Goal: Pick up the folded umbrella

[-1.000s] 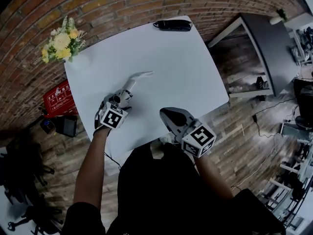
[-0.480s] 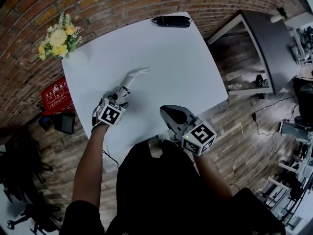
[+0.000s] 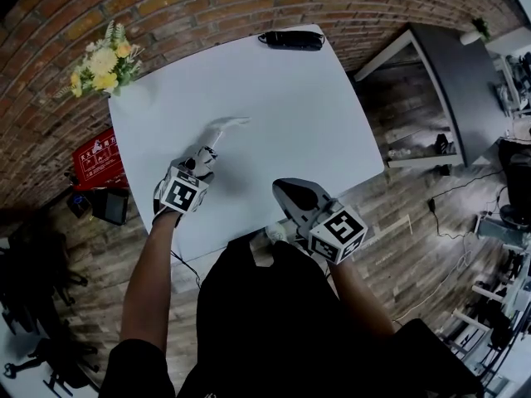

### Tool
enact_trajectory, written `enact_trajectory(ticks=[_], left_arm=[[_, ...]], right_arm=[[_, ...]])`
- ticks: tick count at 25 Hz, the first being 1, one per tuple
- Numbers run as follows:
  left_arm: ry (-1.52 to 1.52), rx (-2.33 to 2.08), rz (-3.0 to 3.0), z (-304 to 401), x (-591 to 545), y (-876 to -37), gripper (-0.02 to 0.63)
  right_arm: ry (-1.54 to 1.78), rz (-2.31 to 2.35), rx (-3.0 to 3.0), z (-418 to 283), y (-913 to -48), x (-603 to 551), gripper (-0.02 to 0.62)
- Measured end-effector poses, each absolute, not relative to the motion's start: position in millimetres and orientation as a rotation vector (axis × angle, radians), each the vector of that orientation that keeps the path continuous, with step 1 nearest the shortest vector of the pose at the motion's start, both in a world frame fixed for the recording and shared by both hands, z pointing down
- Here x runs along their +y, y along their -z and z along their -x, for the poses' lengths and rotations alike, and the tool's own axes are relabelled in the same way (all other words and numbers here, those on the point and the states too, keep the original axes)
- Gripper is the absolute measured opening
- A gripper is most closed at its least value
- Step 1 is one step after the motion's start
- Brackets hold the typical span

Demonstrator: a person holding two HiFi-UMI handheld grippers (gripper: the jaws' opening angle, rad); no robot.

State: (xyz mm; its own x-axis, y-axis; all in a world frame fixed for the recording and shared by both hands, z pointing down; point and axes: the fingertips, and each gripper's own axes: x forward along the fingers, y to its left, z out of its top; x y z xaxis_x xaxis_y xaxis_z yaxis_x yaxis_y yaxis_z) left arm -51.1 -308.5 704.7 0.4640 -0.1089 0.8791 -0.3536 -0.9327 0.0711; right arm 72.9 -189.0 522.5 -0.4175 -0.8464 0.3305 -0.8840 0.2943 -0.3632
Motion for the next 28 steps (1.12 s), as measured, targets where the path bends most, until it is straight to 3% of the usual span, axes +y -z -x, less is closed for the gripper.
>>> enact_trajectory(ticks=[28], left_arm=[[-0.925, -1.050, -2.436, 66, -226, -555, 0.274]], right_arm=[[-0.567, -1.199, -2.776, -79, -482, -141, 0.021]])
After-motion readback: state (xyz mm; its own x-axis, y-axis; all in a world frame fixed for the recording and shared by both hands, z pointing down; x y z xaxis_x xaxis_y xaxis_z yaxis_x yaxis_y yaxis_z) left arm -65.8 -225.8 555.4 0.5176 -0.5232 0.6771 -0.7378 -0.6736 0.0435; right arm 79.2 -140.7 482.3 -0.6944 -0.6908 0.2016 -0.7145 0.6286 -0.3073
